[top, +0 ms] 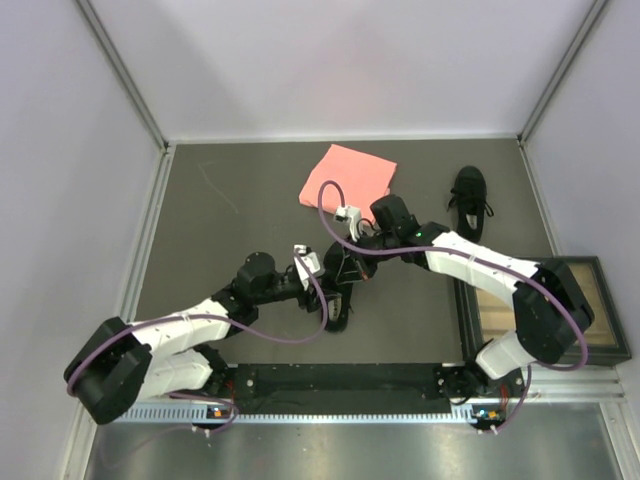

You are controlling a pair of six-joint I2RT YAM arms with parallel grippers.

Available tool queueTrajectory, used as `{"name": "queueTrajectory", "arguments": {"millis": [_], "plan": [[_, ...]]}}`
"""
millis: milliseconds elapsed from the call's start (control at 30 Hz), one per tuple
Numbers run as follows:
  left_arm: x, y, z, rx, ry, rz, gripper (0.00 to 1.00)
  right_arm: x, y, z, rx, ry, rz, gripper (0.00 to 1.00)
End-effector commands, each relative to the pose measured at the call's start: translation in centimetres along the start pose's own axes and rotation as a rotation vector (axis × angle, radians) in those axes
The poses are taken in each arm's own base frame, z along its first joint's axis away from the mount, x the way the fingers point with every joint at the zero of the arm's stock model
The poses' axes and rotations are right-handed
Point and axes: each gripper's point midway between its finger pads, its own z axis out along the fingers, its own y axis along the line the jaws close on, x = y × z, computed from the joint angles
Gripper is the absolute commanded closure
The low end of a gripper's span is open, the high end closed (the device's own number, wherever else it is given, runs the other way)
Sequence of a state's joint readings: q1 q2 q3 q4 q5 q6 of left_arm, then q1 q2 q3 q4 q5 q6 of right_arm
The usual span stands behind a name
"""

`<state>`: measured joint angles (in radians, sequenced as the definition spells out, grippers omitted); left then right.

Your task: Tie the shoes

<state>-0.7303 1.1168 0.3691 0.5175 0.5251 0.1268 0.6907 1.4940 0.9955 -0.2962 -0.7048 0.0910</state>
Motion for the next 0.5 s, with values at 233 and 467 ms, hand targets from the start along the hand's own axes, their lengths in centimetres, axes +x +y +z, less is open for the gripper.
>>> {"name": "queueTrajectory", "arguments": {"millis": [233, 467], "plan": [[-0.3, 0.4, 1.0, -0.047, -0.037, -0.055, 0.44, -2.1, 0.1, 0.5, -0.014, -0.073, 0.071, 1.00], [0.3, 1.5, 1.0, -0.117, -0.021, -0.092, 0.43, -2.1, 0.4, 0.9, -0.043, -0.085, 0.135, 1.00]]}}
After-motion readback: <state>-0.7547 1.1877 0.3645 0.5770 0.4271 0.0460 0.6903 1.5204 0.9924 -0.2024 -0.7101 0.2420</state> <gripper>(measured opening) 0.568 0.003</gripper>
